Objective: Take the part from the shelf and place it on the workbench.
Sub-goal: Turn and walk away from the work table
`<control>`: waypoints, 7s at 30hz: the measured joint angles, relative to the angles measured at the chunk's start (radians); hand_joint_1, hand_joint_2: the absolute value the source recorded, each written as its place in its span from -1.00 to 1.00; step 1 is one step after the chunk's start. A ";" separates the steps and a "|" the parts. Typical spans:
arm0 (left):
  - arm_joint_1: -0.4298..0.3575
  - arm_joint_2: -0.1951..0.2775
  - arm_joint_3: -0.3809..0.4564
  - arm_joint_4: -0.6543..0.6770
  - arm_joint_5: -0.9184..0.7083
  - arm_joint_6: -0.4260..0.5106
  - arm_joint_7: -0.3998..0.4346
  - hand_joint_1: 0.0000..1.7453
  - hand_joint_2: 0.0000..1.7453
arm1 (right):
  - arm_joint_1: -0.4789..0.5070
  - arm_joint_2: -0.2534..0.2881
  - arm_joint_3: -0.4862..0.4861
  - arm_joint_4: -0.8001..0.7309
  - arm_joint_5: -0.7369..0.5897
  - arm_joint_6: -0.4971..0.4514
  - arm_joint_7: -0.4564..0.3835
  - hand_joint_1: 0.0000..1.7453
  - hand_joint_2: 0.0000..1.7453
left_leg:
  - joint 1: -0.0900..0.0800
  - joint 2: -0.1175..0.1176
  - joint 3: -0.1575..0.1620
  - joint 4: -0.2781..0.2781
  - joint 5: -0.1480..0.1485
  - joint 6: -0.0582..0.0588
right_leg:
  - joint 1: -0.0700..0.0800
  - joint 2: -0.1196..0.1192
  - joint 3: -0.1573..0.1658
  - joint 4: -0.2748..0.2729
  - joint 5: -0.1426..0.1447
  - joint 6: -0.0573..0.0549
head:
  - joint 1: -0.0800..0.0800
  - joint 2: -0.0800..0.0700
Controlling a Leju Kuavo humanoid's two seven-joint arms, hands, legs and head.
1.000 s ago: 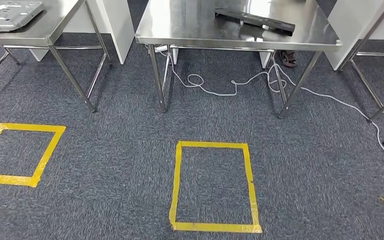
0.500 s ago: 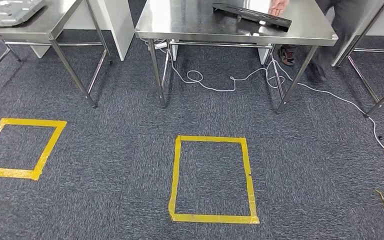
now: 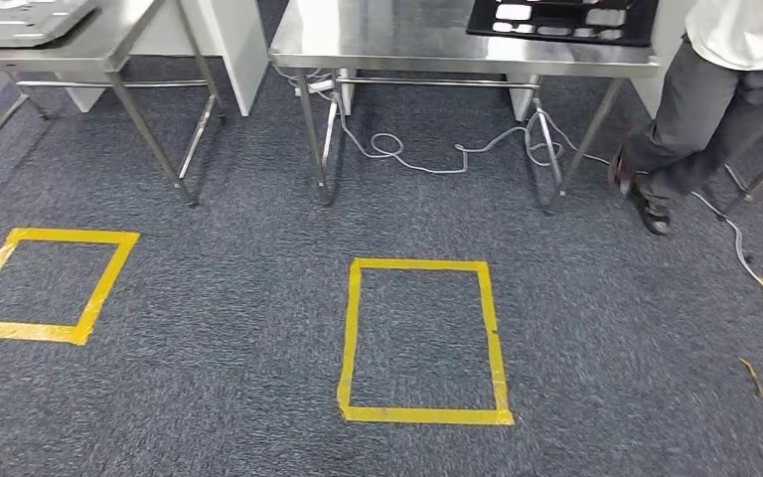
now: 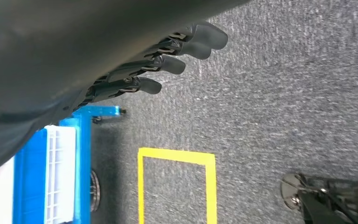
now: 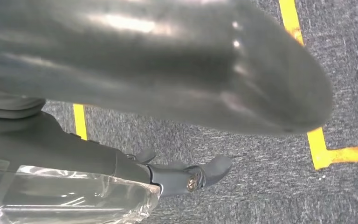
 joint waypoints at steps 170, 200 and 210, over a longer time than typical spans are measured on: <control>0.000 0.019 -0.023 0.000 -0.002 -0.053 0.035 -1.00 -1.00 | 0.014 0.000 -0.024 0.005 -0.049 0.044 0.031 -1.00 -1.00 | -0.009 0.000 -0.011 -0.007 0.018 0.010 | 0.023 -0.004 -0.017 -0.011 0.027 -0.034 | -0.002 0.000; 0.000 0.013 0.001 0.000 0.019 -0.039 0.023 -1.00 -1.00 | 0.015 0.001 -0.008 0.008 -0.022 0.072 0.028 -1.00 -1.00 | -0.007 -0.003 -0.008 -0.024 0.028 0.042 | 0.019 -0.007 -0.012 -0.004 0.021 -0.021 | -0.003 0.000; 0.001 0.008 0.001 0.001 0.018 -0.040 0.022 -1.00 -1.00 | 0.022 -0.010 -0.005 0.009 -0.028 0.092 0.033 -1.00 -1.00 | 0.006 -0.067 -0.050 -0.020 0.066 0.013 | -0.015 0.031 -0.008 0.036 -0.029 0.020 | 0.004 0.000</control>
